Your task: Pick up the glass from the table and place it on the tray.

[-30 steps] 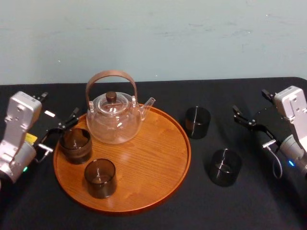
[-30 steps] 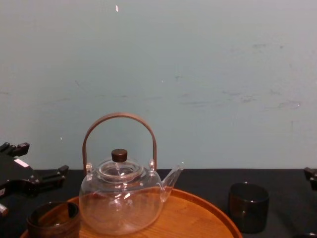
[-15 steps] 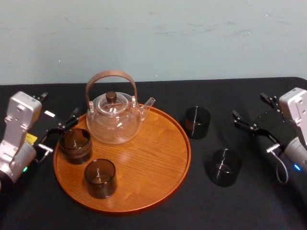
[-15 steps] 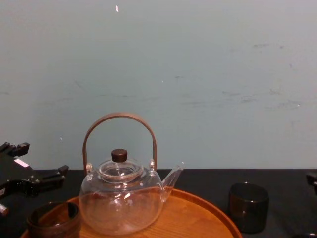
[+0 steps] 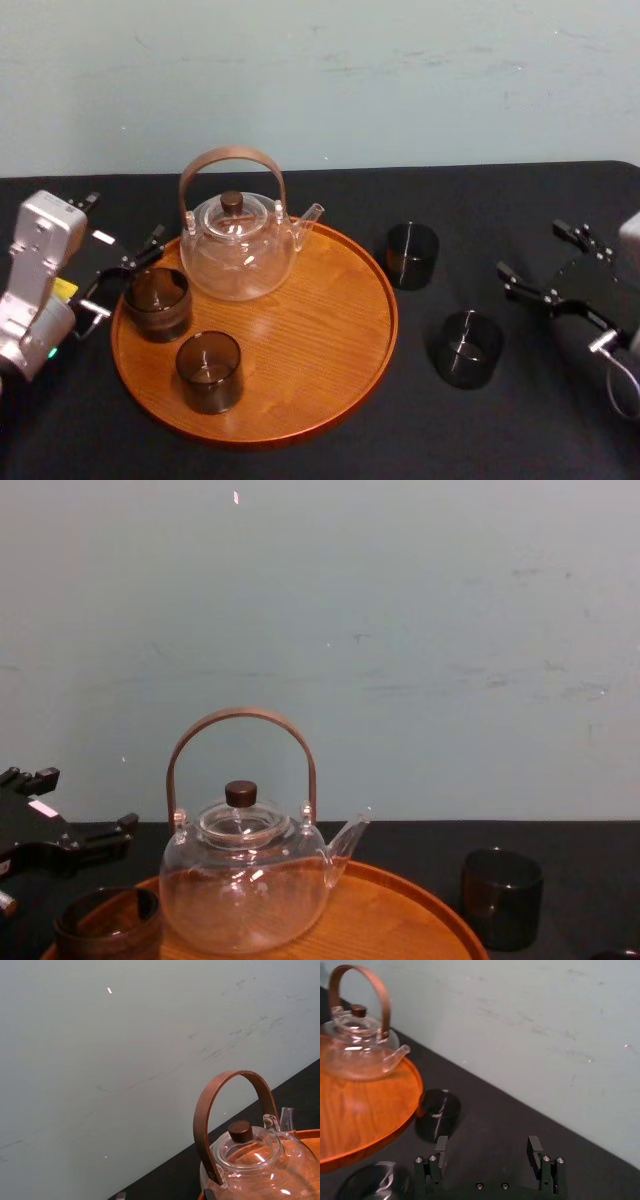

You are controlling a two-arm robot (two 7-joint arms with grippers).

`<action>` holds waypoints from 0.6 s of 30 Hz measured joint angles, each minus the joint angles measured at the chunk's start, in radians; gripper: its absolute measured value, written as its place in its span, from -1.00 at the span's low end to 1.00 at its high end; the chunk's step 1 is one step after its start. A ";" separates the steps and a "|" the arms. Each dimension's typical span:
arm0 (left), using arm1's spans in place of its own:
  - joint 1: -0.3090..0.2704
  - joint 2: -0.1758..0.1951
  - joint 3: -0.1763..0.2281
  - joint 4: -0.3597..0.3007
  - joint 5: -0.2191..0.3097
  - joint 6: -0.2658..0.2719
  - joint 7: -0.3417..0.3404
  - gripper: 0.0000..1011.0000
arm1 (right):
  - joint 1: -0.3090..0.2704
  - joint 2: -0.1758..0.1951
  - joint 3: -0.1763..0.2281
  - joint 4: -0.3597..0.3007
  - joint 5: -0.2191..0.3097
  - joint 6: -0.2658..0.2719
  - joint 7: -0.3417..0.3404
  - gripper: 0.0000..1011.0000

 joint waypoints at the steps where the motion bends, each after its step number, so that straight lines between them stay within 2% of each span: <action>1: 0.000 0.000 0.000 0.000 0.000 0.000 0.000 0.98 | -0.019 0.013 0.010 -0.018 0.008 0.008 0.008 0.98; 10: 0.000 0.000 0.000 0.000 0.000 0.000 0.000 0.98 | -0.117 0.065 0.061 -0.091 0.049 0.062 0.048 0.98; 18: 0.000 0.000 0.000 0.000 0.000 0.000 0.000 0.98 | -0.165 0.089 0.082 -0.134 0.072 0.095 0.099 0.98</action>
